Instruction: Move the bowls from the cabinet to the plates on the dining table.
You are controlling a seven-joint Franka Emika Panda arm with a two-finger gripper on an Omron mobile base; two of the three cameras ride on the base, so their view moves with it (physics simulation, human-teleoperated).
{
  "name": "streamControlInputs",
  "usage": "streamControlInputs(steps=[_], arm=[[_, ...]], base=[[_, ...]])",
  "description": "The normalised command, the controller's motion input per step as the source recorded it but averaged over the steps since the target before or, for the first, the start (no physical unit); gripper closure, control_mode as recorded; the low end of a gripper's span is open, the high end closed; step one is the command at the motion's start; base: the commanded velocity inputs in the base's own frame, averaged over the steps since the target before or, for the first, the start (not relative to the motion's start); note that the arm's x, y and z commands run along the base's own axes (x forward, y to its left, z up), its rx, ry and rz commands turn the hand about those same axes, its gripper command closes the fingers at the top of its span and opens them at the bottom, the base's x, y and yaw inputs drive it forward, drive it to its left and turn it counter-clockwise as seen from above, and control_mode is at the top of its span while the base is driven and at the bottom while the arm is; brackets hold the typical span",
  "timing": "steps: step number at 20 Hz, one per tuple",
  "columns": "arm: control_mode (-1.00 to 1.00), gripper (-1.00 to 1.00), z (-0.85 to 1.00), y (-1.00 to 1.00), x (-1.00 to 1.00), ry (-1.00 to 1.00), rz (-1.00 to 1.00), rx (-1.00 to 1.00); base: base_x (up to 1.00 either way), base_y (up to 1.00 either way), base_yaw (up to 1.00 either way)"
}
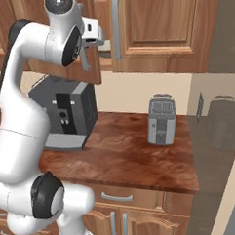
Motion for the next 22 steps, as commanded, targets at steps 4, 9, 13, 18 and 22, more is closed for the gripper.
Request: streamControlInputs(steps=[4, 9, 13, 18, 22], arm=[[-1.00, 1.00, 0.00, 0.51, -0.53, 0.00, 0.04, -0.01], [-1.00, 1.00, -0.05, 0.54, -0.44, 0.00, 0.03, 0.00], [-1.00, 1.00, -0.09, 0.53, -0.35, 0.00, 0.02, 0.00], [-1.00, 1.00, -0.12, 0.53, -0.35, 0.00, 0.02, 0.00], [-1.00, 1.00, -0.13, 0.53, -0.34, 0.00, 0.03, 0.00]], base=[[0.00, 0.00, 0.00], [0.00, 0.00, 0.00], [0.00, 0.00, 0.00], [0.00, 0.00, 0.00], [0.00, 0.00, 0.00]])
